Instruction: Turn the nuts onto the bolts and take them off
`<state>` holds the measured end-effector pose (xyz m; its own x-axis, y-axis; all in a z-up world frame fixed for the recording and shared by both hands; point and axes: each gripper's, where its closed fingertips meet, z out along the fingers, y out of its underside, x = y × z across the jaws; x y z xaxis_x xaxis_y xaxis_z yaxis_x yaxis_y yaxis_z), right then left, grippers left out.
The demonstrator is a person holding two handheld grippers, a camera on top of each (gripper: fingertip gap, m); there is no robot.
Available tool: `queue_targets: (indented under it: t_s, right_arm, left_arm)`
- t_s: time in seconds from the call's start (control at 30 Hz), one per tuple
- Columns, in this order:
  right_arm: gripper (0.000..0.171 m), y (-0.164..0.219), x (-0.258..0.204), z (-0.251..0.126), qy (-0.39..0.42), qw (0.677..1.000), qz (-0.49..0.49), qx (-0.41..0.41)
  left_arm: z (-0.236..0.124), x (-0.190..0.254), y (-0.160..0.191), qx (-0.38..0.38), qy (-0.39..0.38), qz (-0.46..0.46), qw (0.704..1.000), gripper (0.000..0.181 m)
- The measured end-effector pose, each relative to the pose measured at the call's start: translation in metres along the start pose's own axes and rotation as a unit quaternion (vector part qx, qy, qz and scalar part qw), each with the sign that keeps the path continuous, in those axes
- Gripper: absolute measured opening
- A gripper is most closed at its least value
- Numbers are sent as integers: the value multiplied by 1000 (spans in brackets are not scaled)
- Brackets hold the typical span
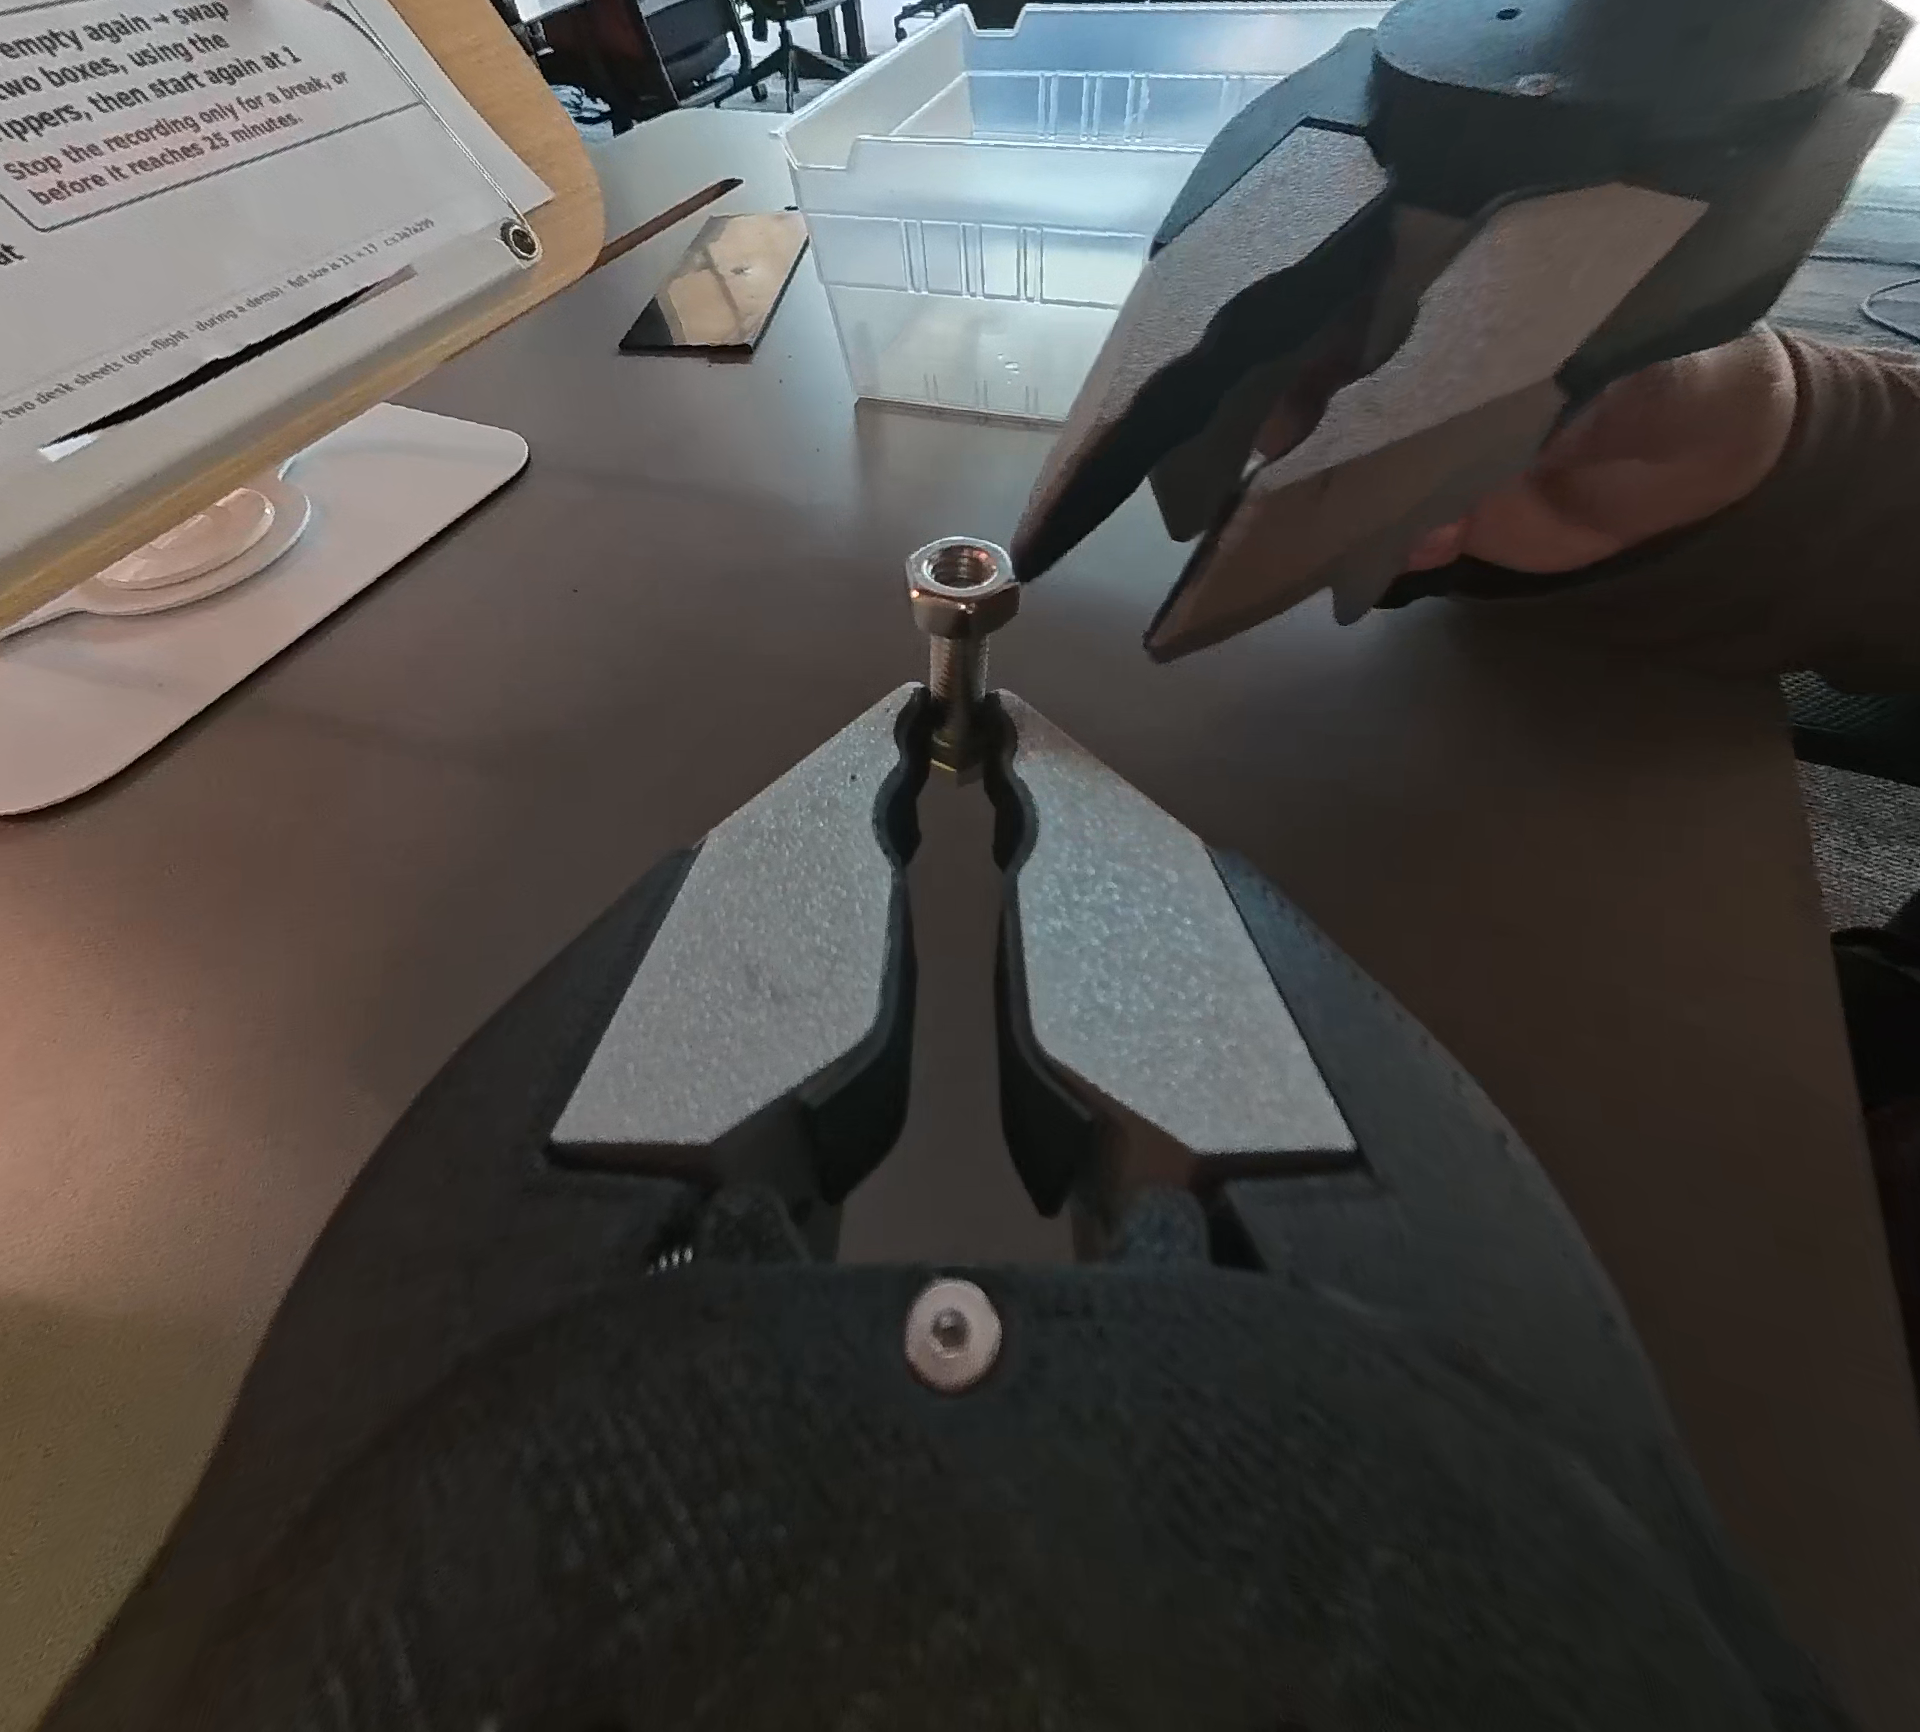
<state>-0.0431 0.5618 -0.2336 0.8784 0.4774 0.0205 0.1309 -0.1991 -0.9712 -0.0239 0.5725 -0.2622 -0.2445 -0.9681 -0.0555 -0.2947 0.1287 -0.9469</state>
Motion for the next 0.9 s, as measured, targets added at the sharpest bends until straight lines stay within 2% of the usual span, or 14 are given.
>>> queue_targets:
  t_s: [0.57, 0.9]
  right_arm:
    - [22, 0, -5, 1, -18, 1000, 7, 1]
    - [25, -3, 6, -3, 6, 1000, 13, 13]
  left_arm:
    - [0, 0, -1, 1, 0, 0, 1000, 8]
    - [0, 3, -1, 1, 5, 3, 1000, 7]
